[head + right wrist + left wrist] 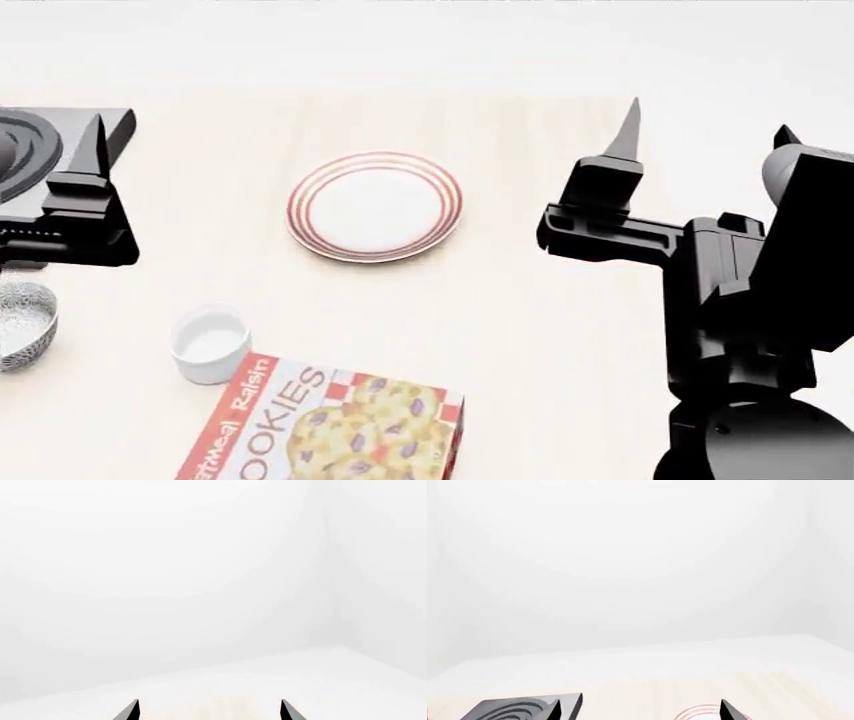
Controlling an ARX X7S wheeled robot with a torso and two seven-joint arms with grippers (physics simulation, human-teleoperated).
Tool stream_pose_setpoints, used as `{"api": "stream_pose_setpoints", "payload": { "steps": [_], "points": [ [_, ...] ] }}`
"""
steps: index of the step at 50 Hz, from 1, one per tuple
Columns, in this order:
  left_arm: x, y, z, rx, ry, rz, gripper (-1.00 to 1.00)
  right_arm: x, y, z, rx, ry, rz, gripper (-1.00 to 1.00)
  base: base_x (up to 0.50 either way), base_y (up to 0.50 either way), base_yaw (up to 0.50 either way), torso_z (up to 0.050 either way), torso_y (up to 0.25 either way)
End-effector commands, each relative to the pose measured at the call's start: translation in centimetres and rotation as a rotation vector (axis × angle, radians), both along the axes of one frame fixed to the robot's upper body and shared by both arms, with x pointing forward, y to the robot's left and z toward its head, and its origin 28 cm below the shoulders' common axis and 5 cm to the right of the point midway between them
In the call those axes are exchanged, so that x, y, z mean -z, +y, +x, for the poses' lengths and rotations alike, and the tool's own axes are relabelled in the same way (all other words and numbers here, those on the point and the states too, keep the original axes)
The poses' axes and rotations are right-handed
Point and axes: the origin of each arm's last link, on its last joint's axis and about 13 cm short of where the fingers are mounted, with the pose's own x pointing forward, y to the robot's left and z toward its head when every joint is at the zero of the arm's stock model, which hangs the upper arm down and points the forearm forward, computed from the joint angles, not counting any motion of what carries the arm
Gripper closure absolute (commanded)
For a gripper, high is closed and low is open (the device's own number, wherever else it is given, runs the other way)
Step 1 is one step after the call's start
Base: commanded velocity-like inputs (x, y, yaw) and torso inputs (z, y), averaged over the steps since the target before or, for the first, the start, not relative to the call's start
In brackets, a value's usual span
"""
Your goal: Pick the akita bowl next to the ramekin and place it on the plate.
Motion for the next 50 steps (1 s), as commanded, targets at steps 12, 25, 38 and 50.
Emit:
{"api": "stream_pose_setpoints", "payload": {
  "steps": [12,25,38,50],
  "points": [
    [0.0,0.0,0.0,0.000,-0.001,0.000,-1.00,-0.3,0.0,-0.2,-0.004,-0.005,-0.001,-1.00,0.48,0.00,0.00,0.000,0.001],
    [-0.2,0.0,0.0,0.000,-0.001,0.000,-1.00,-0.2,0.0,-0.1,-0.004,-0.006,-0.002,-1.00,0.49,0.00,0.00,0.000,0.001],
    [0.0,0.0,0.0,0.001,0.000,0.000,-1.00,-0.1,0.0,-0.1,-0.005,-0.008,0.001,-1.00,0.50,0.00,0.00,0.000,0.000],
    [-2.0,0.2,0.2,-0.019,-0.036,-0.014,-1.00,0.1,0.1,0.0,-0.009,0.020,0.011,-1.00,0.17,0.00,0.00,0.000,0.000]
  ]
}}
